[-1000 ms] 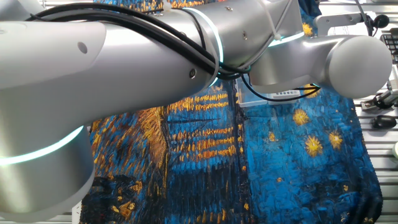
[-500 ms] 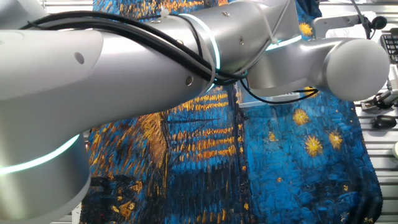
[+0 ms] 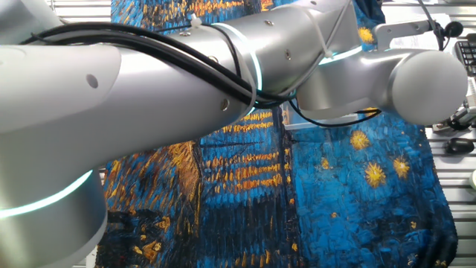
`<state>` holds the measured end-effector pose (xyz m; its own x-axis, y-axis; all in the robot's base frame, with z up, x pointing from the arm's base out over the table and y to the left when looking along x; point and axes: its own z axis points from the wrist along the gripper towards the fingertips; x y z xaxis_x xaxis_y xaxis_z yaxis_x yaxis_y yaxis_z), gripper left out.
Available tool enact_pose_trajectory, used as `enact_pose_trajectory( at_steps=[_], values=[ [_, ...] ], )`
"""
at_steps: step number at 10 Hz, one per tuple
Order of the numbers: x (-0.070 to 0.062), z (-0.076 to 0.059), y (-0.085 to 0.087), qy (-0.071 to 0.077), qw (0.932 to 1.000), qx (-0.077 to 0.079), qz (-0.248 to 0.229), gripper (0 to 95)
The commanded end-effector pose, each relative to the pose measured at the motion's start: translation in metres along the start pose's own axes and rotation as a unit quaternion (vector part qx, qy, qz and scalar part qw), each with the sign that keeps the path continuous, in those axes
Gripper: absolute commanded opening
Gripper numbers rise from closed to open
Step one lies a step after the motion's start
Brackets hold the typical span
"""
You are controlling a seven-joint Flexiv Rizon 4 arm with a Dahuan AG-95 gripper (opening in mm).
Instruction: Insert a medium pipette tip into the holder for medium pipette tips
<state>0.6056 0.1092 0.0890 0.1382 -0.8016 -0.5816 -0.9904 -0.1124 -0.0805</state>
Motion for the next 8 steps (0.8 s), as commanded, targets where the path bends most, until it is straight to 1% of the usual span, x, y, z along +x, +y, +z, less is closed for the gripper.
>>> enact_pose_trajectory(
  at_steps=[1, 2, 4, 8],
  values=[
    [0.0002, -0.0004, 0.0006, 0.003, 1.0000, -0.001, 0.000, 0.0],
    [0.0003, -0.0008, 0.0008, 0.007, 1.0000, -0.001, -0.001, 0.0],
    [0.0010, -0.0027, 0.0016, 0.007, 1.0000, -0.002, -0.003, 0.0],
    [0.0016, -0.0047, 0.0025, -0.008, 0.9999, 0.000, -0.006, 0.0]
  ],
)
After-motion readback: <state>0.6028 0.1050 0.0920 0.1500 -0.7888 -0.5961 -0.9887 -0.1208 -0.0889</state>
